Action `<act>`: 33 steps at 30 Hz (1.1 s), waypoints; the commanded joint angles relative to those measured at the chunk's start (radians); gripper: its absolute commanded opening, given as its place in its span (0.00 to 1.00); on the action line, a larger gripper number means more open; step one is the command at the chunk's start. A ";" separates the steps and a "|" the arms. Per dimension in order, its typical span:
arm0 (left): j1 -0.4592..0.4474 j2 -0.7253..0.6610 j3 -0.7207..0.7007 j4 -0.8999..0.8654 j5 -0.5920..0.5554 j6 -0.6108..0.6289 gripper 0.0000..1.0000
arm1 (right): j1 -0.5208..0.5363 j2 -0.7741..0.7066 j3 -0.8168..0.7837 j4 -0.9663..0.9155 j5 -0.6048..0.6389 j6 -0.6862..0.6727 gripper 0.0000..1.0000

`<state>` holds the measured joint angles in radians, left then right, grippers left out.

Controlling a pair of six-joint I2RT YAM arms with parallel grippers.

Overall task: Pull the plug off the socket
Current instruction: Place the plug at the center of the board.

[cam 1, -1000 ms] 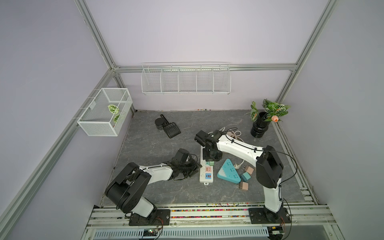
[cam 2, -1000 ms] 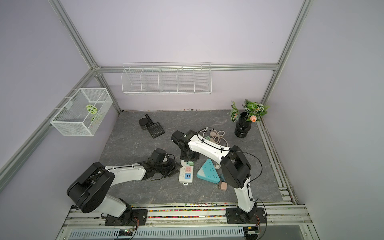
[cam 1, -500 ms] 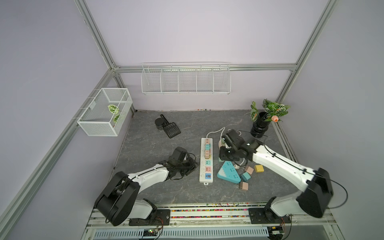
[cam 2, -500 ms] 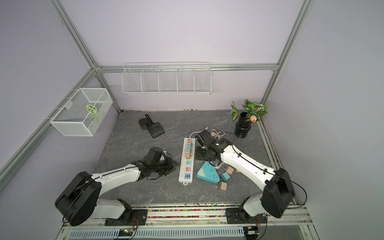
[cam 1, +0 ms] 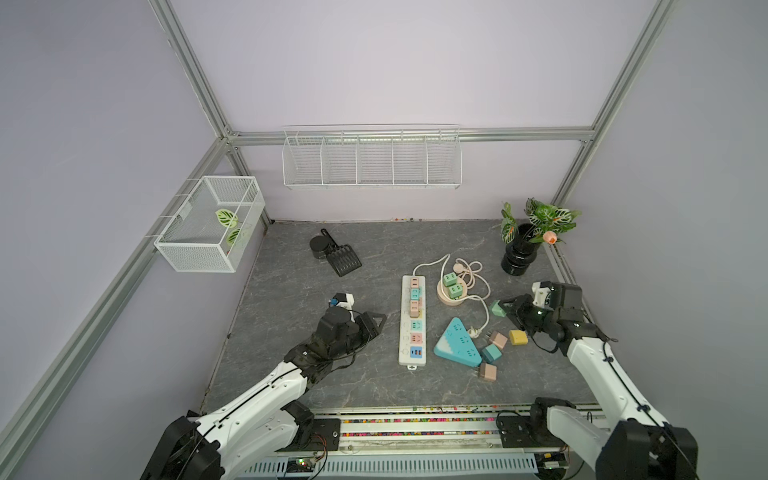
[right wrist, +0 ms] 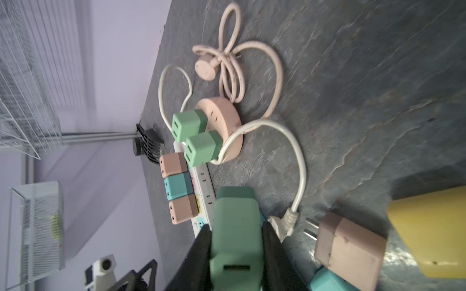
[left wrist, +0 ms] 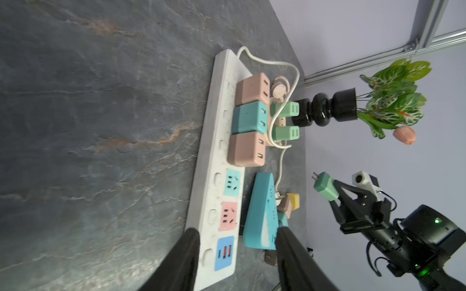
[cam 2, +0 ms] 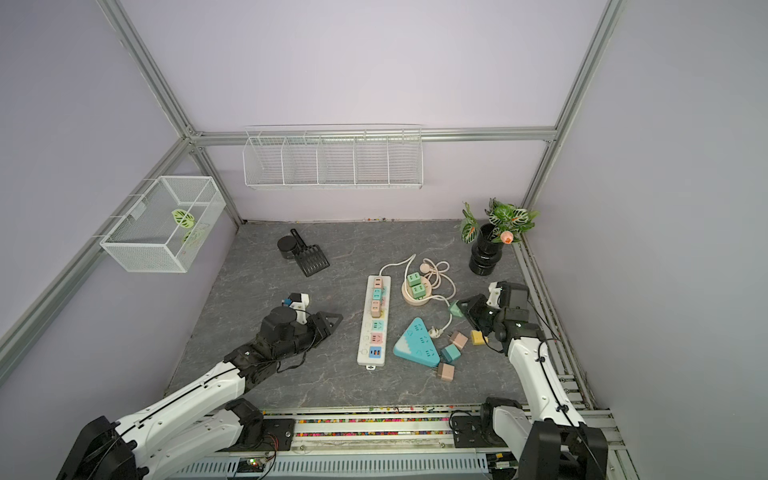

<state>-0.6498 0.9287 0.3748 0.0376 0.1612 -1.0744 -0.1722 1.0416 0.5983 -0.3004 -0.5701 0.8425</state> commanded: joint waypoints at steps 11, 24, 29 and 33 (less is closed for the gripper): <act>0.006 -0.056 -0.125 0.116 -0.042 -0.170 0.83 | -0.124 0.288 0.044 0.075 -0.133 -0.076 0.29; 0.009 -0.080 -0.129 0.099 -0.037 -0.198 0.84 | -0.125 0.522 0.166 -0.050 -0.037 -0.208 0.38; 0.008 -0.120 -0.120 0.049 -0.040 -0.224 0.84 | -0.125 0.466 0.210 -0.162 0.042 -0.287 0.55; 0.009 -0.170 -0.120 0.018 -0.040 -0.245 0.84 | -0.125 0.350 0.217 -0.202 0.074 -0.323 0.58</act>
<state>-0.6479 0.7921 0.2337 0.0990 0.1299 -1.2984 -0.2928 1.4784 0.7975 -0.4362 -0.5404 0.5800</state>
